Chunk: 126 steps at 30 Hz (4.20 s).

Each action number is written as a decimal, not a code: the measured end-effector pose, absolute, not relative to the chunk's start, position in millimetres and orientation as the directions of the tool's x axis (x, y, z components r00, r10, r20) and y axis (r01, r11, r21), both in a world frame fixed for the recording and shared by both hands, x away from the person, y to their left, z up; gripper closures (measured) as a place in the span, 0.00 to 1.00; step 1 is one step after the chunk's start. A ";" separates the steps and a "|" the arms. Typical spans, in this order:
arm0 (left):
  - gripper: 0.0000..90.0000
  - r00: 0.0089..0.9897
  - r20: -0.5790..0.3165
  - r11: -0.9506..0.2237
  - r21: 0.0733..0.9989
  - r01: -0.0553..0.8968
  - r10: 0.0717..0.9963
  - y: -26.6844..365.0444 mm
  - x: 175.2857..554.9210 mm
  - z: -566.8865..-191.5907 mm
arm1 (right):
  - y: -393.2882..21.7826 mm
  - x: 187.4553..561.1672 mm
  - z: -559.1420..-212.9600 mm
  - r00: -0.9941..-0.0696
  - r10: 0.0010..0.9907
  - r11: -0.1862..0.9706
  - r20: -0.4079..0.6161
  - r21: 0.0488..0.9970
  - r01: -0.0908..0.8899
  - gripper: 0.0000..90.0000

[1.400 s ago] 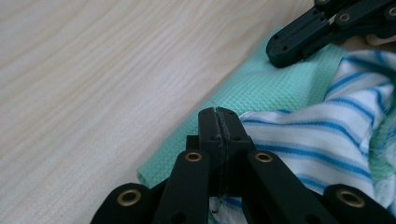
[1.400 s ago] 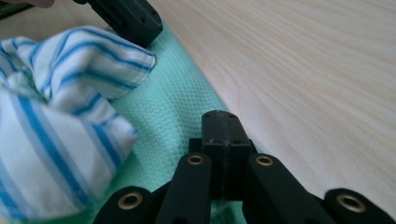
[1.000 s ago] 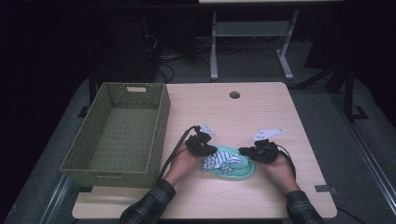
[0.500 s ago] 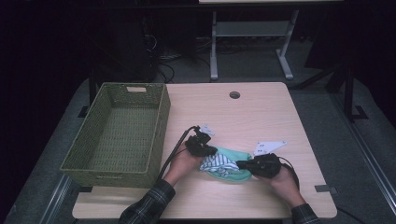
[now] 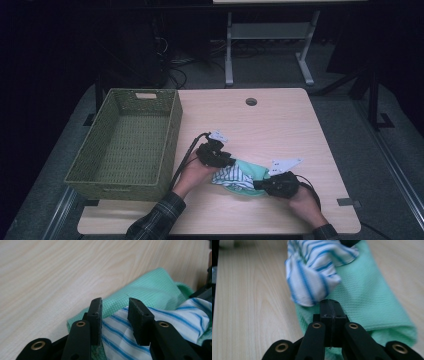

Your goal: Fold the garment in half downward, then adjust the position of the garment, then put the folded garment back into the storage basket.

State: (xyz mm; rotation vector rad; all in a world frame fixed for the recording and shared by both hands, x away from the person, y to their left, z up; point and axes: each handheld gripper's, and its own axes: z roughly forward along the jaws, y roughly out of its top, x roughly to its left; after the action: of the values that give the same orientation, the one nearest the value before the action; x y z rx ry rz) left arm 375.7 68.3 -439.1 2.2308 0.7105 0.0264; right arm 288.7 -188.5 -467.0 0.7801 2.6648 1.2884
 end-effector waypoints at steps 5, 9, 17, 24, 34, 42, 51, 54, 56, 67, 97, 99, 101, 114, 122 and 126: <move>0.75 0.843 -0.209 -0.517 0.709 0.479 0.495 76.8 366.6 -425.9 | -197.9 297.1 -455.1 -0.853 0.505 0.466 0.135 0.788 0.401 1.00; 0.82 0.848 -0.205 -0.515 0.717 0.470 0.488 83.1 354.8 -418.7 | -202.6 308.5 -448.7 -0.840 0.527 0.440 0.128 0.805 0.398 1.00; 0.99 0.861 -0.234 -0.503 0.731 0.462 0.451 94.6 330.9 -411.2 | -202.9 339.9 -450.2 -0.820 0.556 0.420 0.135 0.806 0.417 1.00; 0.99 0.876 -0.225 -0.528 0.725 0.443 0.426 97.9 309.0 -412.2 | -196.5 359.9 -455.8 -0.814 0.564 0.423 0.143 0.796 0.433 1.00; 0.99 0.902 -0.227 -0.581 0.701 0.413 0.368 86.9 280.8 -426.8 | -191.6 372.3 -466.5 -0.803 0.578 0.436 0.144 0.778 0.453 1.00; 0.99 0.908 -0.213 -0.624 0.669 0.404 0.360 70.3 278.3 -443.6 | -191.4 372.6 -470.2 -0.803 0.579 0.446 0.142 0.770 0.457 1.00; 0.99 0.903 -0.196 -0.644 0.644 0.412 0.382 65.8 284.7 -454.0 | -190.2 371.5 -471.2 -0.806 0.575 0.456 0.143 0.761 0.460 1.00; 0.99 0.901 -0.187 -0.650 0.637 0.414 0.391 66.6 287.3 -455.6 | -189.9 371.3 -472.5 -0.810 0.570 0.464 0.139 0.759 0.457 1.00; 0.99 0.899 -0.185 -0.645 0.640 0.417 0.398 67.1 288.7 -456.0 | -189.5 370.0 -472.7 -0.807 0.572 0.464 0.147 0.753 0.466 1.00; 0.99 0.898 -0.130 -0.671 0.622 0.404 0.420 68.4 299.8 -458.8 | -193.0 358.1 -474.2 -0.817 0.556 0.492 0.153 0.732 0.472 1.00; 0.89 0.886 -0.124 -0.647 0.639 0.416 0.447 75.0 344.6 -445.6 | -211.8 301.6 -473.5 -0.819 0.543 0.482 0.184 0.731 0.483 0.91; 0.83 0.889 -0.126 -0.653 0.636 0.413 0.439 77.8 344.3 -441.9 | -217.0 300.2 -472.9 -0.807 0.564 0.466 0.178 0.738 0.488 0.84; 0.79 0.900 -0.100 -0.670 0.633 0.387 0.425 81.3 343.3 -436.6 | -222.0 298.7 -472.7 -0.796 0.581 0.455 0.169 0.743 0.490 0.76; 0.50 0.925 -0.076 -0.663 0.676 0.321 0.371 89.9 337.7 -401.7 | -249.7 286.4 -477.5 -0.704 0.703 0.416 0.096 0.748 0.518 0.32; 0.39 0.953 -0.037 -0.694 0.677 0.244 0.299 74.1 342.0 -384.1 | -260.4 284.6 -481.5 -0.649 0.758 0.408 0.061 0.733 0.545 0.15; 0.37 0.963 -0.033 -0.712 0.667 0.220 0.266 65.8 345.2 -383.0 | -259.8 284.8 -481.8 -0.649 0.759 0.411 0.059 0.730 0.547 0.15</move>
State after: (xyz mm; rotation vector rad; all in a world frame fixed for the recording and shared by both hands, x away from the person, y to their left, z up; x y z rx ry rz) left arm 345.2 65.8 -383.0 2.3877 0.3394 0.0846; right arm 284.8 -259.8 -481.8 1.1377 2.3885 1.0761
